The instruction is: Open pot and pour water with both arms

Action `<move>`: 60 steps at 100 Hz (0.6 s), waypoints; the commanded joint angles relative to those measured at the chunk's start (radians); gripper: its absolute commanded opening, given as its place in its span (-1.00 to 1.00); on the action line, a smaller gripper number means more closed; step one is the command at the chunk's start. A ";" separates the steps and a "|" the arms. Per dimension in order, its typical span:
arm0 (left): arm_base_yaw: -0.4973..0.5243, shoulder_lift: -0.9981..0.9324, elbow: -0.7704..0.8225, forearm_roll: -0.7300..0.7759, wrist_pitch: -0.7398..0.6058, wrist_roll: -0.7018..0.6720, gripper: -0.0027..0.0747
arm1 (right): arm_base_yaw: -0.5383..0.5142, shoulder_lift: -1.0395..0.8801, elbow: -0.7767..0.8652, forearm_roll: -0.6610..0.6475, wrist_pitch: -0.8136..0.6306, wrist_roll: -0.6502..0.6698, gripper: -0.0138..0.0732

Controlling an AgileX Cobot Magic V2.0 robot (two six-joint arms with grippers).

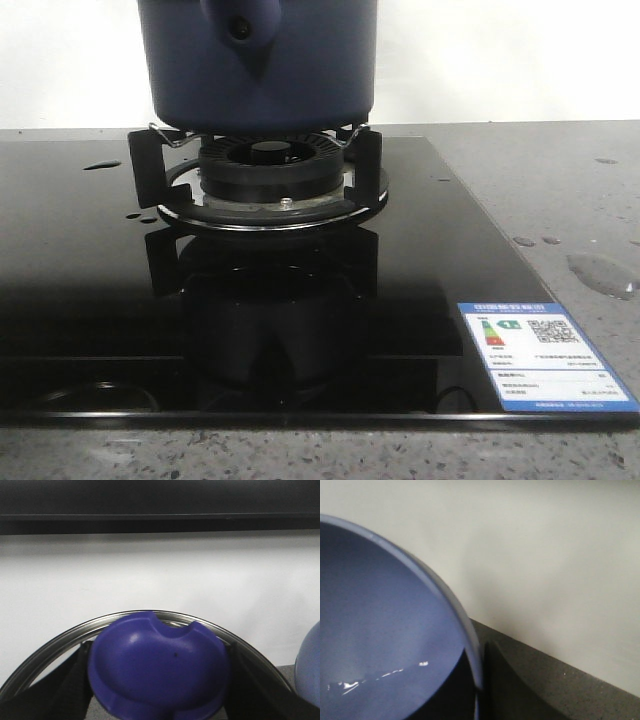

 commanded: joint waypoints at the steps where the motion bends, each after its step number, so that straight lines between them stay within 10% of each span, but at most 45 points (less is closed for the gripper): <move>1: 0.003 -0.027 -0.041 -0.017 -0.113 -0.002 -0.14 | 0.022 -0.076 0.033 -0.006 -0.225 -0.023 -0.81; 60: 0.003 -0.027 -0.041 -0.039 -0.118 -0.002 -0.14 | 0.083 -0.096 0.245 -0.048 -0.722 -0.023 -0.81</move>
